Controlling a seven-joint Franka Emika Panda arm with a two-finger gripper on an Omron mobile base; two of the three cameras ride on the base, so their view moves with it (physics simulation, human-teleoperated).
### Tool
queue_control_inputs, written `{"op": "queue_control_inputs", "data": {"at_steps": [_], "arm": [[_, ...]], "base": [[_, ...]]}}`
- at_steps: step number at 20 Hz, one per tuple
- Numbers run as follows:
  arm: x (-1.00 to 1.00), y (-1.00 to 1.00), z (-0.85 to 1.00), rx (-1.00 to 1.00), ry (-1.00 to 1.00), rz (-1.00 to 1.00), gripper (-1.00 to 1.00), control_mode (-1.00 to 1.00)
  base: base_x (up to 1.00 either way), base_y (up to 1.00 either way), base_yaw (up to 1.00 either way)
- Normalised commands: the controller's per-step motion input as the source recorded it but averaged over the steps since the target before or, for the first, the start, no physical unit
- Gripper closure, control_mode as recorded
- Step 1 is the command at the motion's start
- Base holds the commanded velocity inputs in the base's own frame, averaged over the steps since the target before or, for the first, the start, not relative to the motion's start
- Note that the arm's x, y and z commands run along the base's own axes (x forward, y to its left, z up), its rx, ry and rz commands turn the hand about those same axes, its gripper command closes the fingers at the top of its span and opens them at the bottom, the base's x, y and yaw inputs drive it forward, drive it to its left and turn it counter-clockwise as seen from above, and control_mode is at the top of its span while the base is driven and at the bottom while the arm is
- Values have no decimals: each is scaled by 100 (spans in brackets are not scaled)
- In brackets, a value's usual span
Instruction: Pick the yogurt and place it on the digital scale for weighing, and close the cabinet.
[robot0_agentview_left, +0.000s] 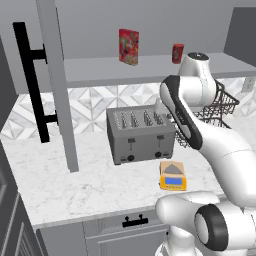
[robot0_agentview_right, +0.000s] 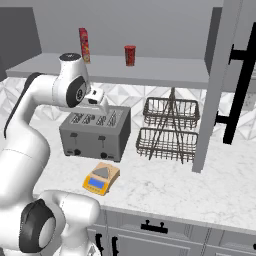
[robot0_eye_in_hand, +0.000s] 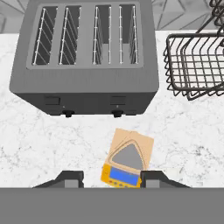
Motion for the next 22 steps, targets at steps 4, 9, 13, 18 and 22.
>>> {"op": "queue_control_inputs", "data": {"at_steps": [4,9,13,18,22], "arm": [[-35,0,0,0,-9,0,-100,-100],[-59,1,14,0,-24,0,-100,-100],[-41,0,68,-2,-23,-4,-100,-100],[-24,0,79,-3,-6,-5,-100,-100],[-11,0,68,-5,-5,-7,-100,-100]], "base": [[0,0,0],[0,0,0],[0,0,0],[0,0,0],[0,0,0]]}}
